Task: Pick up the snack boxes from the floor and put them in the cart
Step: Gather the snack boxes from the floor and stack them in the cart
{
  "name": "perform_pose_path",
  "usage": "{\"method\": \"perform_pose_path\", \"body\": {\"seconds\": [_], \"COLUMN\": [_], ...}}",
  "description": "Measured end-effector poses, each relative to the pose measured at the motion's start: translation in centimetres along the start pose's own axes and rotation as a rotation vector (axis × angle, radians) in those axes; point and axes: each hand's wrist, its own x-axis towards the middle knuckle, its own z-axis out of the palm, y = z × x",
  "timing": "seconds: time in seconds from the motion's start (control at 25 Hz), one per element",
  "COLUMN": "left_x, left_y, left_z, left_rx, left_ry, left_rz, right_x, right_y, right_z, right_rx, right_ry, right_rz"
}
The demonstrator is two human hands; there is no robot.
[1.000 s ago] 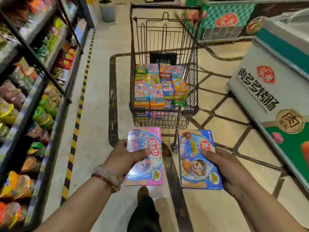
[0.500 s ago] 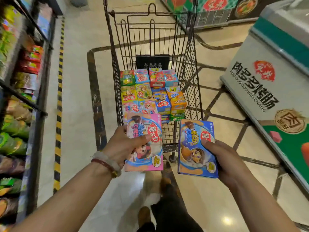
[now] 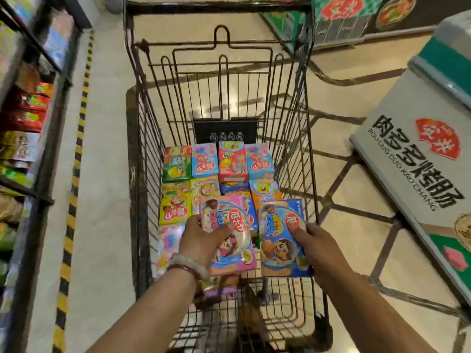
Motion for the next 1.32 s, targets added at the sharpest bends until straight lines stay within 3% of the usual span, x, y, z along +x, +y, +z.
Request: {"method": "perform_pose_path", "body": {"seconds": [0.24, 0.44, 0.64, 0.8, 1.0, 1.32], "left_x": [9.4, 13.1, 15.2, 16.0, 15.8, 17.2], "left_y": [-0.1, -1.5, -2.4, -4.4, -4.9, -3.2], "left_z": [5.7, 9.4, 10.6, 10.6, 10.5, 10.2], "left_rx": [0.227, 0.323, 0.650, 0.907, 1.213, 1.314], "left_ry": [0.093, 0.095, 0.056, 0.118, -0.176, -0.176], "left_rz": [-0.008, 0.107, 0.173, 0.496, 0.484, 0.451], "right_x": [12.2, 18.1, 19.3, 19.2, 21.0, 21.9], "right_y": [0.4, 1.4, 2.9, 4.9, 4.7, 4.1], "right_z": [3.0, 4.4, 4.9, 5.4, 6.3, 7.0], "right_rx": [-0.492, -0.687, -0.839, -1.078, -1.150, -1.176], "right_ry": [0.186, 0.284, 0.406, 0.368, 0.325, 0.259], "right_rz": [-0.185, -0.180, -0.281, -0.518, -0.564, -0.527]}}
